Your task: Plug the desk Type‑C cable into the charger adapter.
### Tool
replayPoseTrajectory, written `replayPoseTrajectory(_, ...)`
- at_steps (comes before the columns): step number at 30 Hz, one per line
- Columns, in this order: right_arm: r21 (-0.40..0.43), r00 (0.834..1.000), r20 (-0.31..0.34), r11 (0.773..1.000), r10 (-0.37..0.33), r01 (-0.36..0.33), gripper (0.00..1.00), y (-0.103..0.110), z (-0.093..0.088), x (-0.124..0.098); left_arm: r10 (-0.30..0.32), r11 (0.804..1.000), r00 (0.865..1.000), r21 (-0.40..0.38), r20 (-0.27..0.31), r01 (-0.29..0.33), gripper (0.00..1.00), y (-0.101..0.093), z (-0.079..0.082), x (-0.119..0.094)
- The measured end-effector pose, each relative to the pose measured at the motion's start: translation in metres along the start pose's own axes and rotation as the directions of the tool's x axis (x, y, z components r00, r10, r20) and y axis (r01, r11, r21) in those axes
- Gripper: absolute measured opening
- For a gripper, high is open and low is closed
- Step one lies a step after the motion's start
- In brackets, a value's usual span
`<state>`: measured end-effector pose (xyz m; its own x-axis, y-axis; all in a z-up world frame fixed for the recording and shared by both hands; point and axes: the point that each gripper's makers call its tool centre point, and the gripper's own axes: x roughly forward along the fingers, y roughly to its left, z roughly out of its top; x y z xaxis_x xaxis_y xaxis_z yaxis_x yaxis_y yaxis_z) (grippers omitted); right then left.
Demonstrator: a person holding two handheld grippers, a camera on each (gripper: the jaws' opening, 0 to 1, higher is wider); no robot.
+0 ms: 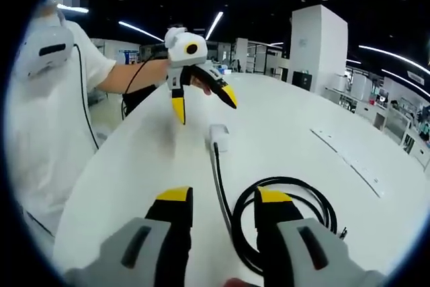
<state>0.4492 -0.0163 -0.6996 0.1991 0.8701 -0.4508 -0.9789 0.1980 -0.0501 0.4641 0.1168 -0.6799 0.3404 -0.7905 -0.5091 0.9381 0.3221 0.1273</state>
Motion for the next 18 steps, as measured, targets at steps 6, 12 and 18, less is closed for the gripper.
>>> replayPoseTrajectory(6,-0.005,1.0,0.008,1.0,0.003,-0.003,0.37,0.005,0.005,-0.001,0.002,1.0,1.0,0.009,0.014,-0.002,0.63,-0.005,0.004,-0.004)
replayPoseTrajectory(12,-0.005,0.998,0.064,1.0,0.014,-0.013,0.38,0.011,0.02,-0.006,0.003,1.0,0.999,0.01,0.044,-0.004,0.63,-0.009,0.012,-0.009)
replayPoseTrajectory(18,-0.013,0.997,0.071,1.0,0.013,-0.012,0.38,0.013,0.024,-0.009,0.004,1.0,0.998,0.012,0.066,-0.005,0.63,-0.011,0.018,-0.015)
